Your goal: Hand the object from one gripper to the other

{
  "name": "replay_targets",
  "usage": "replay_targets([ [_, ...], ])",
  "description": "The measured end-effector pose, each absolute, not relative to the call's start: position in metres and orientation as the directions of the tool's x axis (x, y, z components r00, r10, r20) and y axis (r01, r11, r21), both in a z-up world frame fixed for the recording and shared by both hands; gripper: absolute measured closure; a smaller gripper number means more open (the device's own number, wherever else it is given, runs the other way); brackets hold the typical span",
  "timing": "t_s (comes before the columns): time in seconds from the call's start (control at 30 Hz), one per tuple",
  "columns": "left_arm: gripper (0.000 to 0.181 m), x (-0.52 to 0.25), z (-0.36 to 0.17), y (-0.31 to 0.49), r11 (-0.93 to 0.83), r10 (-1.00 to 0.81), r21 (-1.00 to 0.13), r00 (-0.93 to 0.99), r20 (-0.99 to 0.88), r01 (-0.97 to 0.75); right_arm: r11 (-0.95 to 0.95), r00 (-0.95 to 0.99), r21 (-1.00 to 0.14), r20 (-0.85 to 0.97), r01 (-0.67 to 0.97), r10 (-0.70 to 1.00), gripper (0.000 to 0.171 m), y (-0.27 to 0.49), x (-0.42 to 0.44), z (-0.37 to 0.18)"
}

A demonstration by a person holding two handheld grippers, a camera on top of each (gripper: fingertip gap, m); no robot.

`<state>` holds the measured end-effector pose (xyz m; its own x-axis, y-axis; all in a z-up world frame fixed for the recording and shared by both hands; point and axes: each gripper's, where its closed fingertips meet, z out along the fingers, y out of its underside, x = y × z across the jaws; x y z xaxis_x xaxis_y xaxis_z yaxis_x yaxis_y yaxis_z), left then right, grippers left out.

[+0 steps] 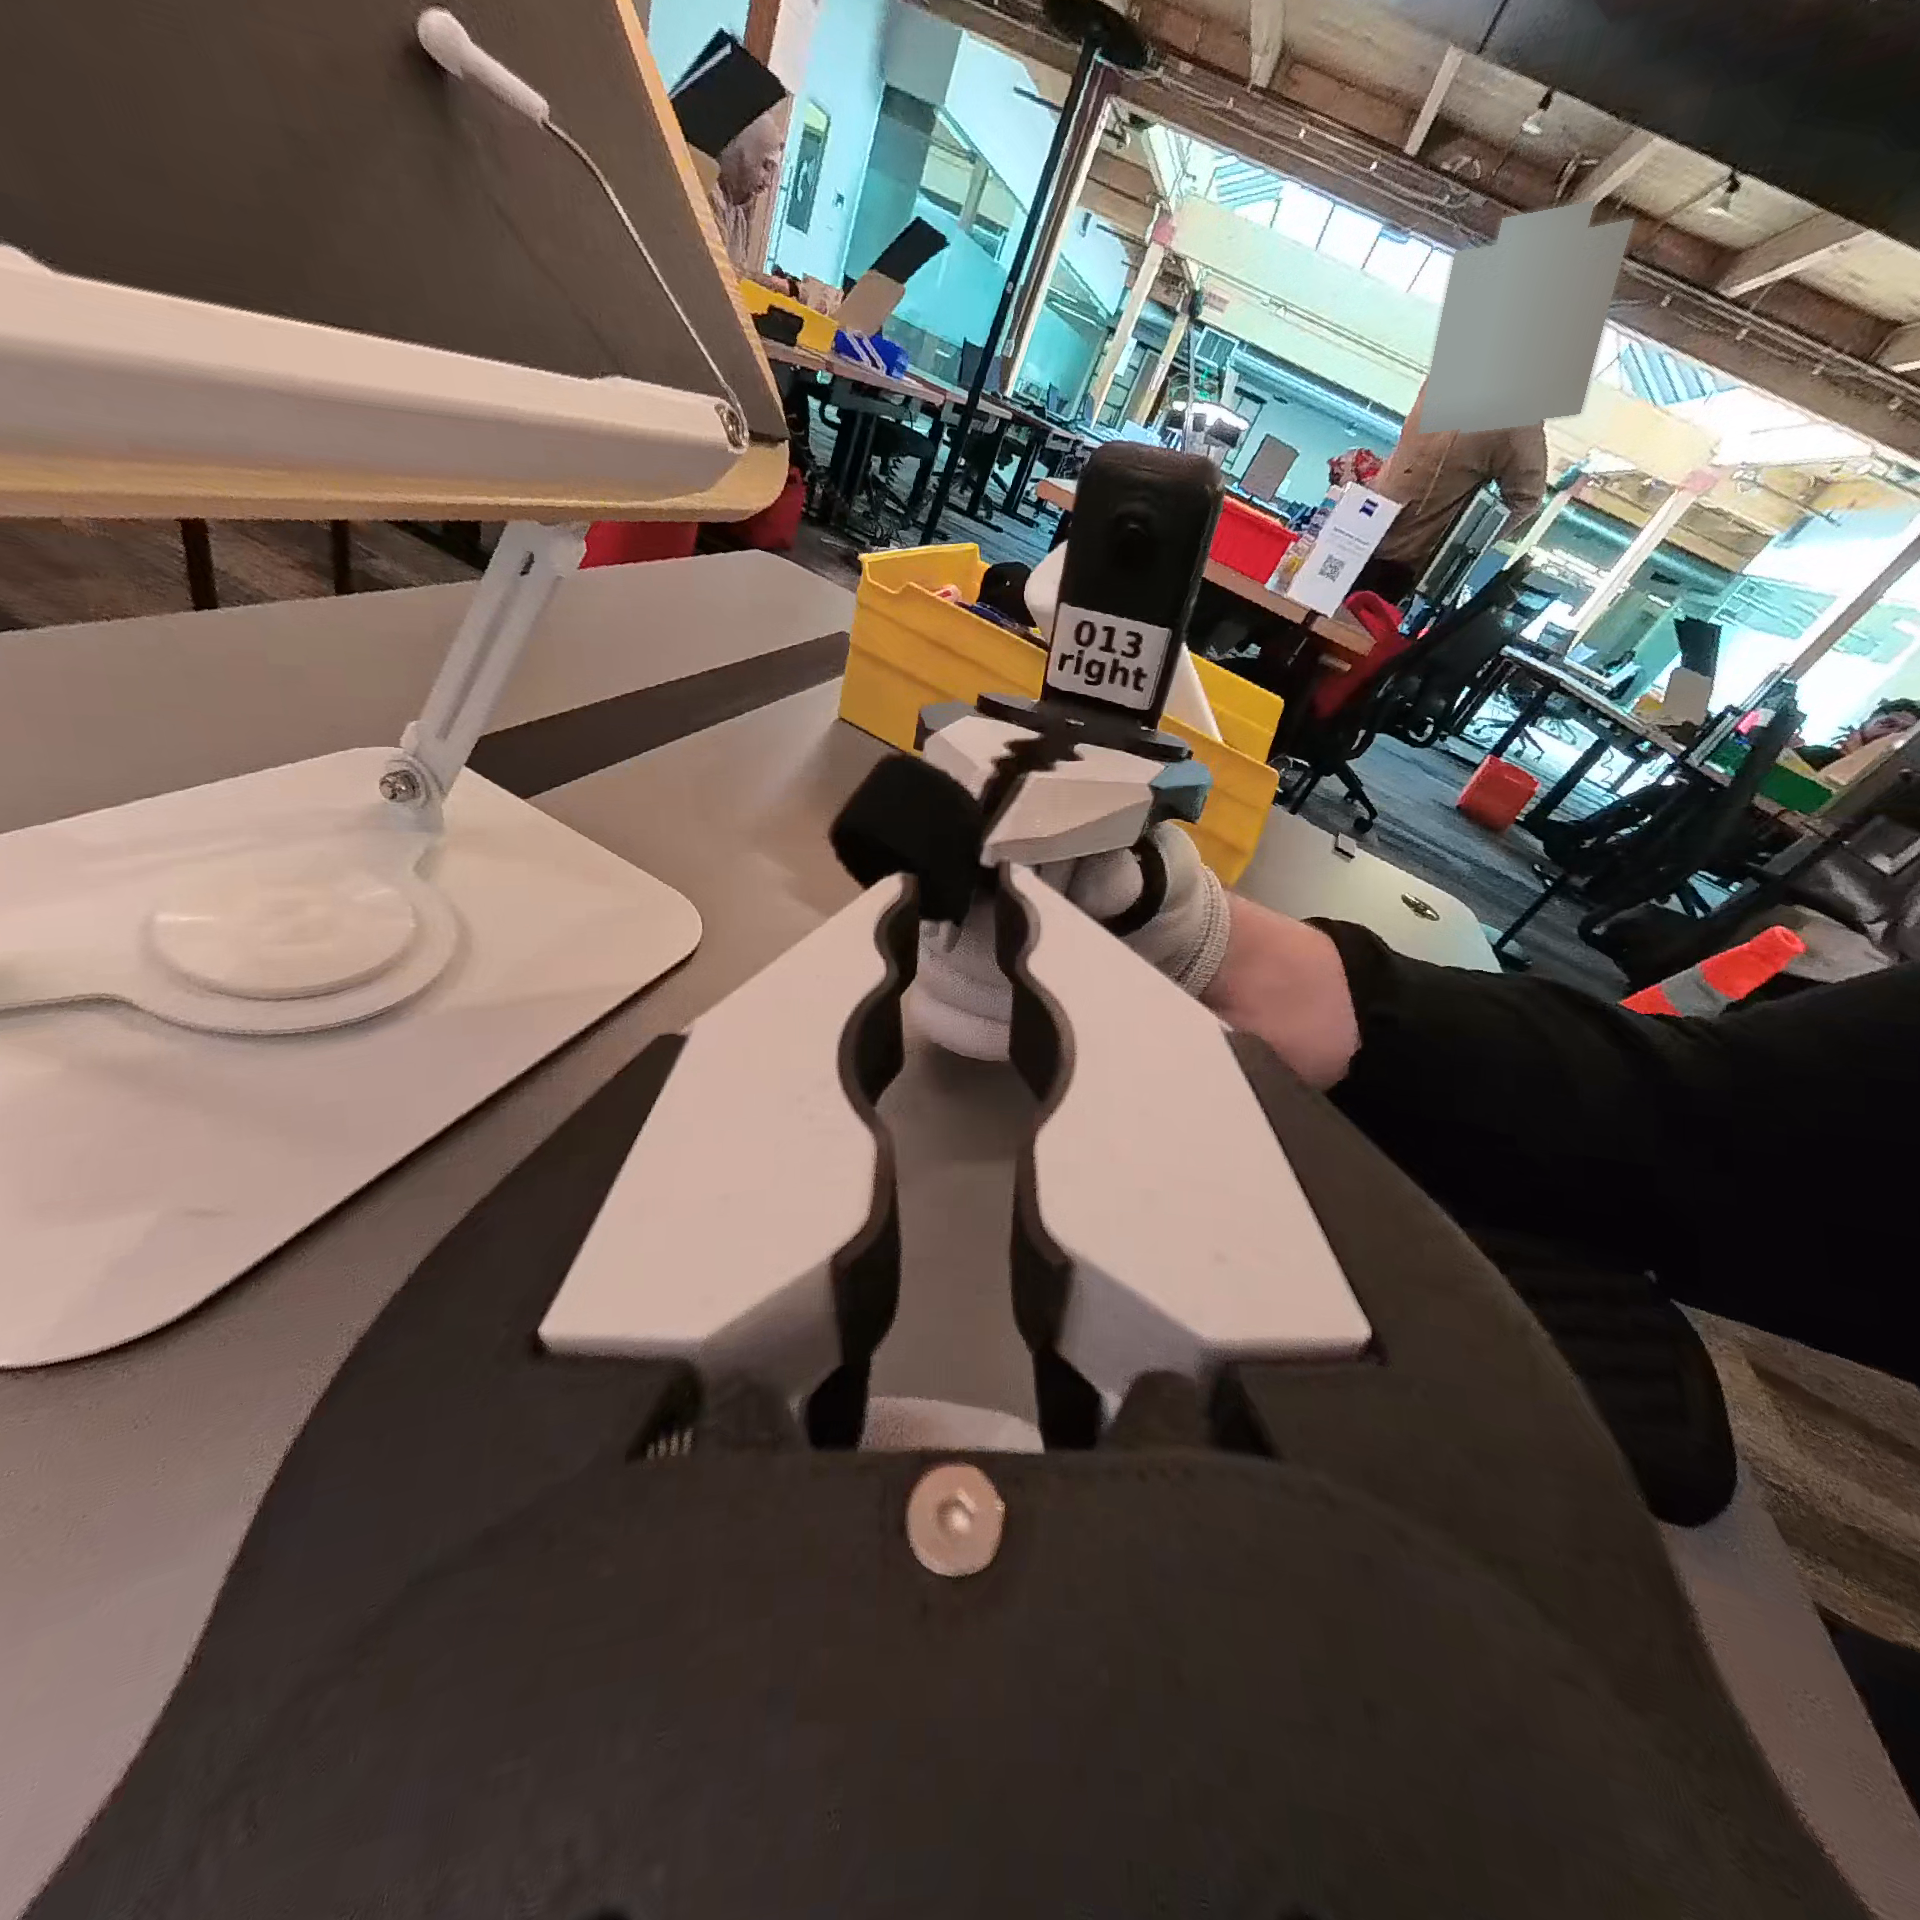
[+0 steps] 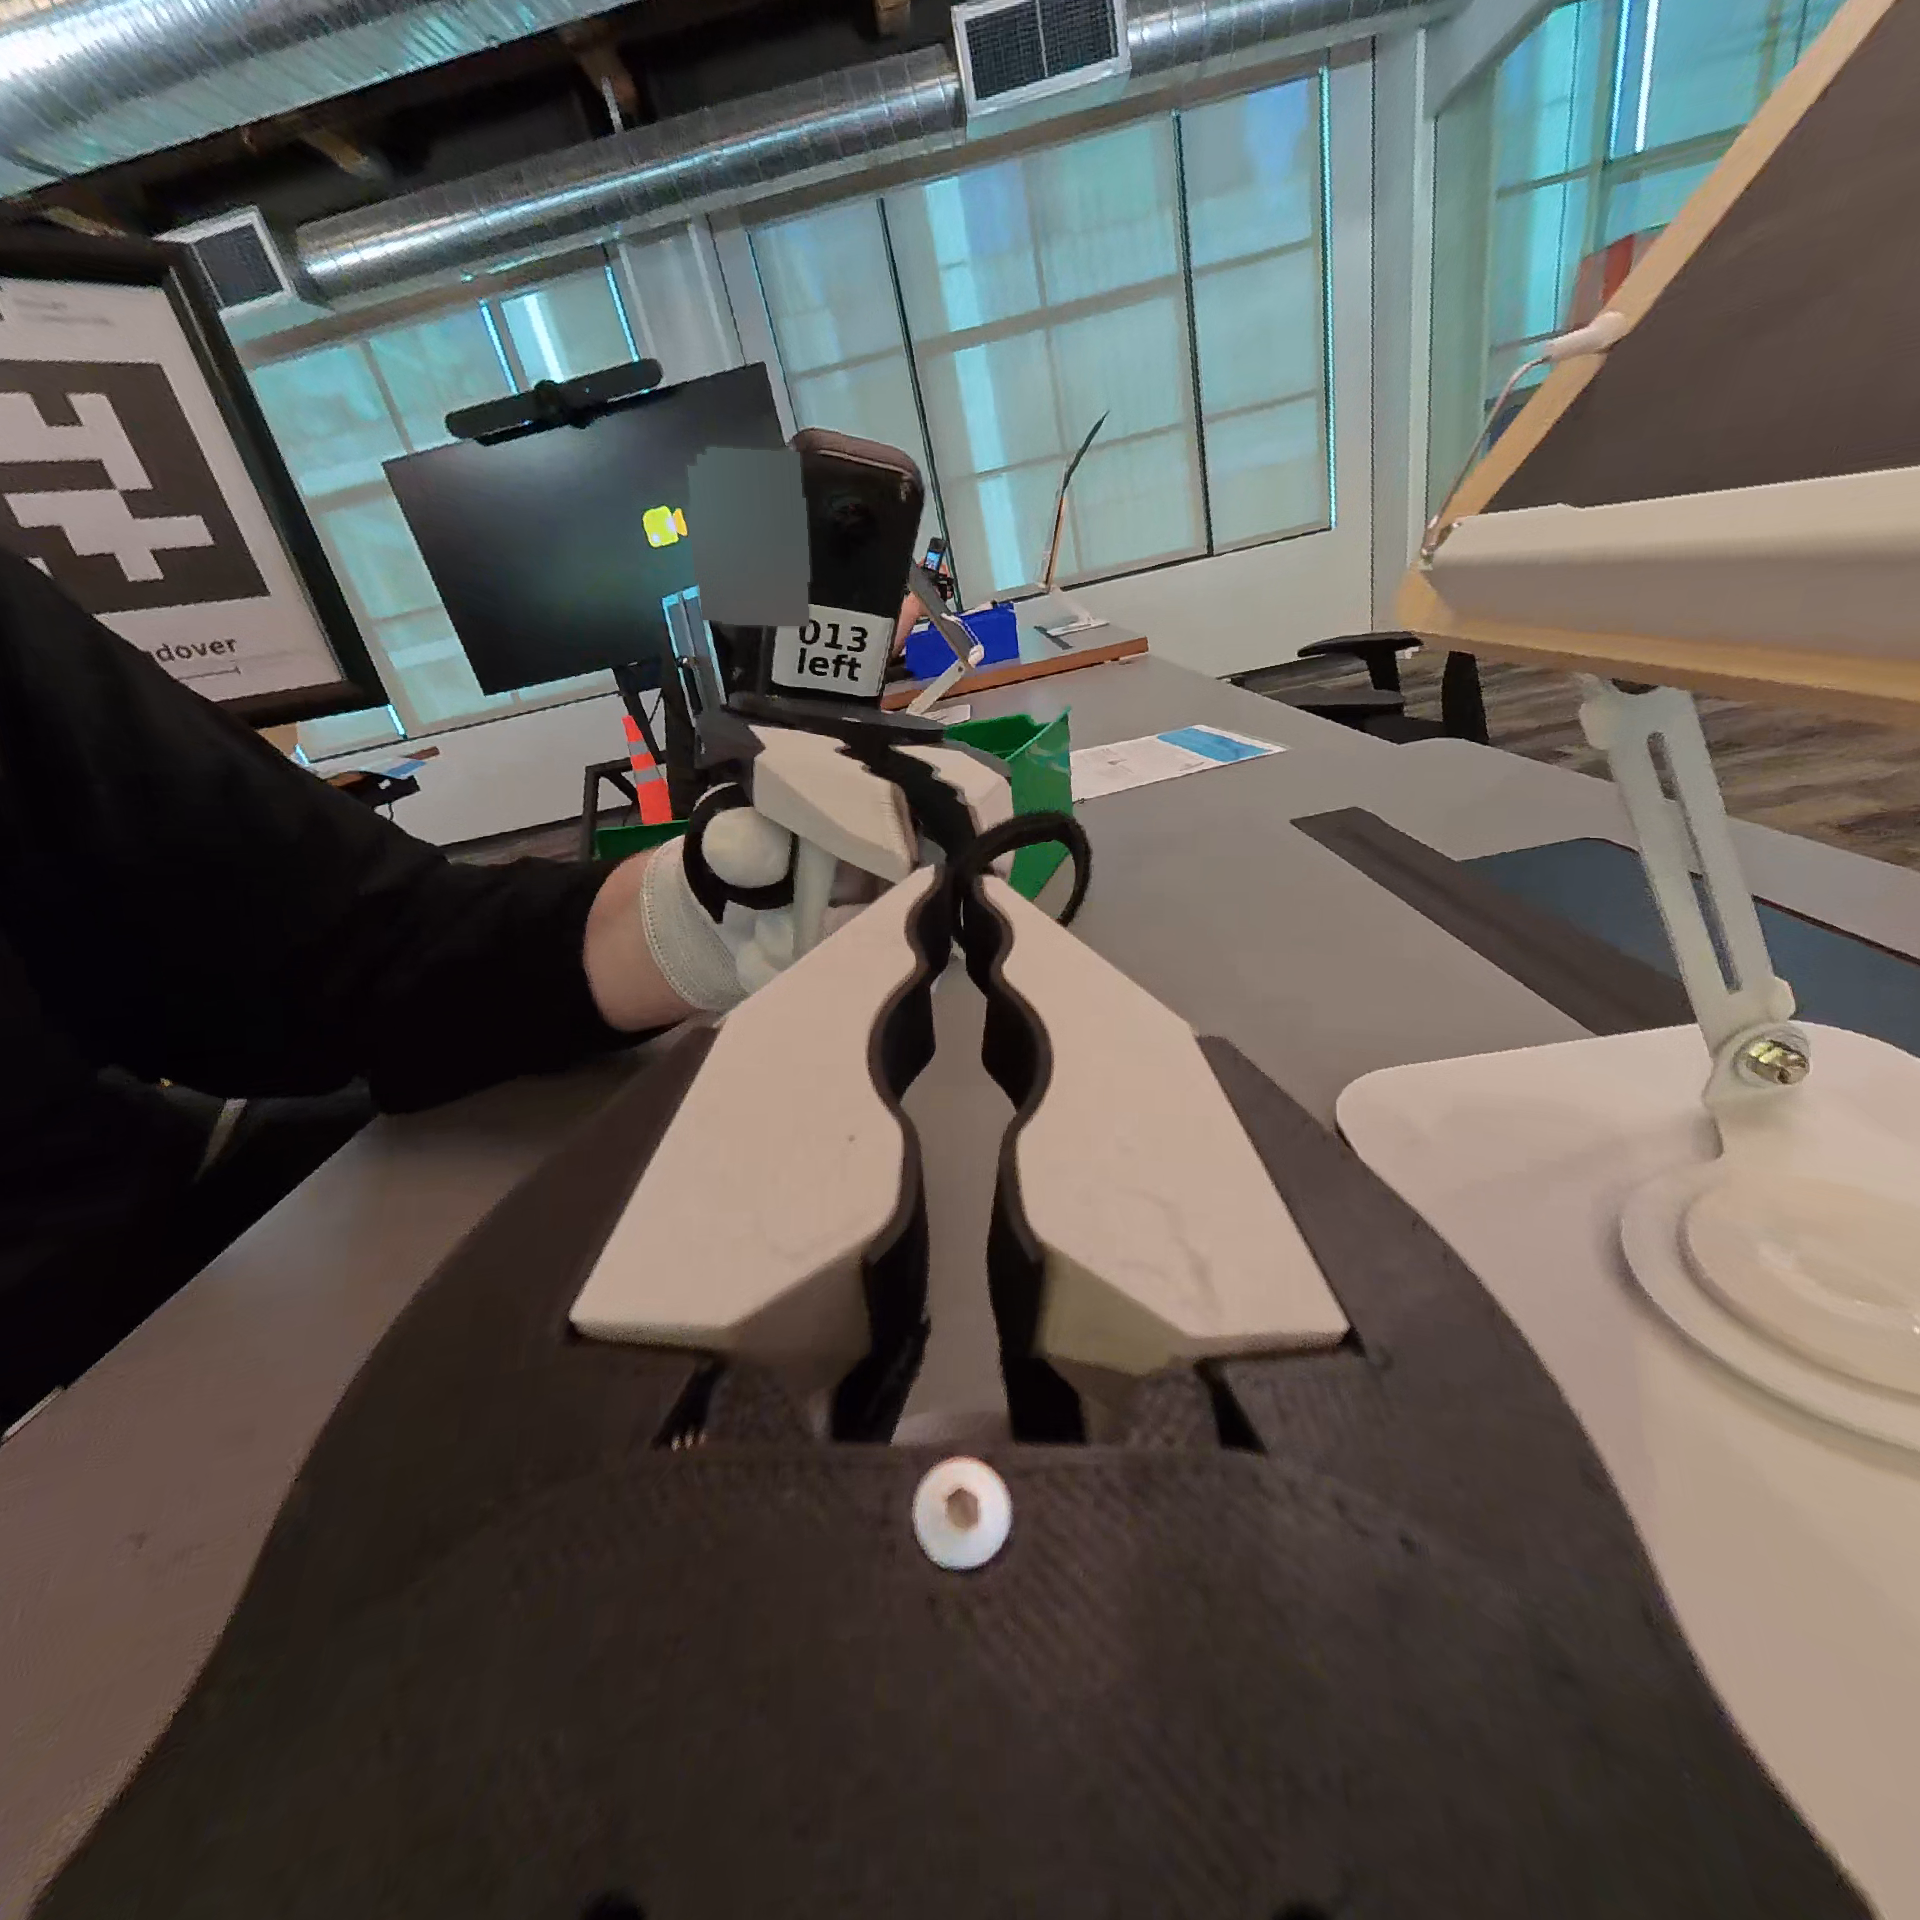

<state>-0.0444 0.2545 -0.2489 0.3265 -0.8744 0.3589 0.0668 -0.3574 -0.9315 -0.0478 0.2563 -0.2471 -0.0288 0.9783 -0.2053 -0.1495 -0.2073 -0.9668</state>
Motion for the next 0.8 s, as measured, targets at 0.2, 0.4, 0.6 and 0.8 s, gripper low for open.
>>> replay_targets([
  [0.2,0.178,-0.0435,-0.2456,0.2523,-0.413,-0.859,-0.903,0.278,0.430,0.117,-0.186,-0.051,-0.970,-0.180,-0.157,0.982,0.171,0.2503,-0.0484,-0.2440],
  [0.4,0.181,-0.0432,-0.2440,0.2518,-0.404,-0.861,-0.907,0.283,0.422,0.121,-0.180,-0.046,-0.971,-0.175,-0.157,0.984,0.171,0.2504,-0.0484,-0.2441],
  [0.6,0.181,-0.0433,-0.2425,0.2498,-0.416,-0.863,-0.899,0.254,0.438,0.136,-0.174,-0.050,-0.971,-0.168,-0.166,0.985,0.171,0.2489,-0.0479,-0.2418],
  [0.8,0.181,-0.0488,-0.2459,0.2569,-0.236,-0.892,-0.971,0.390,0.230,0.033,-0.245,-0.063,-0.954,-0.238,-0.175,0.969,0.155,0.2533,-0.0472,-0.2424],
])
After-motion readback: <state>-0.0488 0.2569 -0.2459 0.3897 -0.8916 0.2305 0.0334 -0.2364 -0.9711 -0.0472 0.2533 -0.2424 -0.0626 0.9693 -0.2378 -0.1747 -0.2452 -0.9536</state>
